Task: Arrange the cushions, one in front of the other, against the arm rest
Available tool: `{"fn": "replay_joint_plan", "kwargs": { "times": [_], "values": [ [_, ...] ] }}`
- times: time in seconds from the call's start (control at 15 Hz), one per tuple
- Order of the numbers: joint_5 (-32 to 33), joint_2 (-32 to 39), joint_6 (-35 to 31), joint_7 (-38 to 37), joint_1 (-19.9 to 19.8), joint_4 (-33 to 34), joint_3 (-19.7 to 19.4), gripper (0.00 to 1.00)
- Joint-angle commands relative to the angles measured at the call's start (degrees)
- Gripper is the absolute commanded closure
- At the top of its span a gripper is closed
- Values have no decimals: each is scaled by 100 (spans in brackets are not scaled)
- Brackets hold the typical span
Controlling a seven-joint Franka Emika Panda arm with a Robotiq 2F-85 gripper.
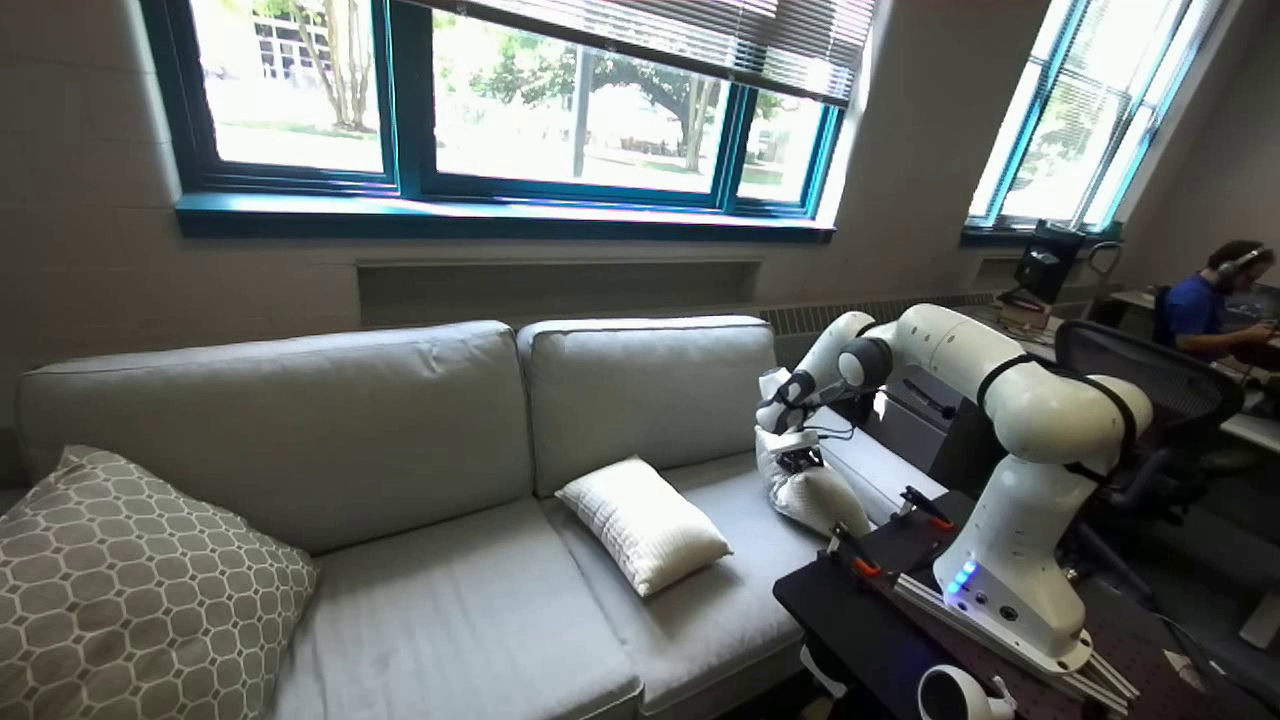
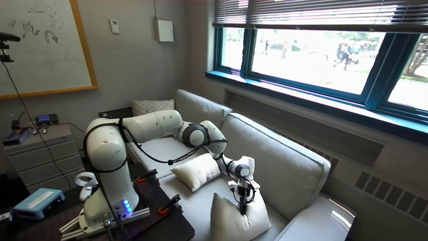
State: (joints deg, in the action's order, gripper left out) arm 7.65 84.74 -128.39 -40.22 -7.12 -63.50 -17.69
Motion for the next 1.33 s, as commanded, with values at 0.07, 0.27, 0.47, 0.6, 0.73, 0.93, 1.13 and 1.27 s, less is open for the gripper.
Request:
{"fn": "replay_joint_plan", "kwargs": {
  "times": [0.07, 0.27, 0.47, 0.6, 0.73, 0.93, 1.13, 1.27],
  "values": [
    [-231, -64, -882, -203, -810, -351, -218, 99],
    [-448, 8, -1281, -155, -1300, -240, -293, 99],
    [-549, 75, -1559, -70, -1766, -98, -246, 99],
    [-772, 142, -1658, 62, -1907, 19, -264, 99],
    [-888, 19, -1834, 137, -1966, -140, -180, 99],
    [-1044, 14, -1916, 233, -1955, -122, -125, 99],
    [-1144, 22, -1892, 380, -1950, -73, -94, 72],
    [-1191, 73, -1863, 420, -1941, 15, -130, 60]
  ]
}}
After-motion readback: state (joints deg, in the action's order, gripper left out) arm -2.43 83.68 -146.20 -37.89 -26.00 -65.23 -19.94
